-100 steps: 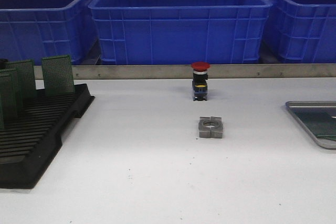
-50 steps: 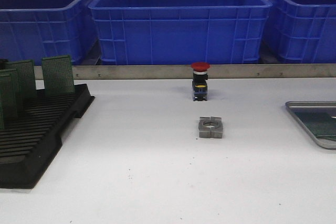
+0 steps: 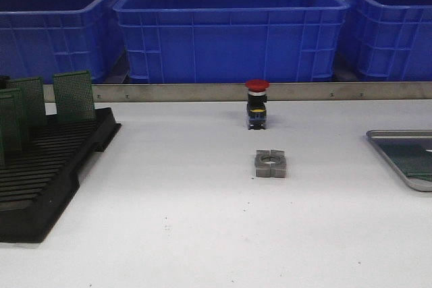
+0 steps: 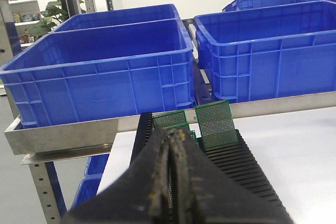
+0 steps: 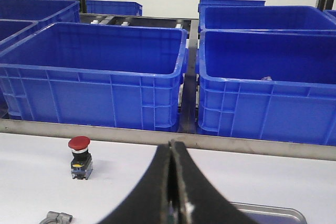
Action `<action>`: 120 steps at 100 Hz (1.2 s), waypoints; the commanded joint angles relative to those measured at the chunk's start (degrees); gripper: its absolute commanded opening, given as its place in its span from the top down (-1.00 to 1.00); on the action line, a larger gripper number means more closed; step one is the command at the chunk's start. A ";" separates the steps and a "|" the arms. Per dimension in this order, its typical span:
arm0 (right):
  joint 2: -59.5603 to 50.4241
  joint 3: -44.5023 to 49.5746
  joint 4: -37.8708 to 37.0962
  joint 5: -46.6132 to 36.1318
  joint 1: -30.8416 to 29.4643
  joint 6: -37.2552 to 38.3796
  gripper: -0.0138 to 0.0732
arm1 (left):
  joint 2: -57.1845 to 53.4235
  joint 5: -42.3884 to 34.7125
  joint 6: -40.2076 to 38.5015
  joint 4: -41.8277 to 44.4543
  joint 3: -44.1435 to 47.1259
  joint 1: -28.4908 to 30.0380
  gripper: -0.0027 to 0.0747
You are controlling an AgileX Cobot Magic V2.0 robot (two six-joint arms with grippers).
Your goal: Place circuit board on tray
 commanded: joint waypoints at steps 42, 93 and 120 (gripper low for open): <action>0.24 -1.48 0.09 -1.84 0.12 -0.47 0.84 | -1.88 -4.80 -0.59 -0.15 2.19 0.27 0.98; 0.07 -1.48 -21.45 1.55 0.01 18.59 0.84 | -1.88 -4.80 -0.59 -0.15 2.19 0.27 0.98; 0.07 -1.48 -56.20 1.55 0.01 52.09 0.84 | -1.88 -4.80 -0.59 -0.15 2.19 0.27 0.98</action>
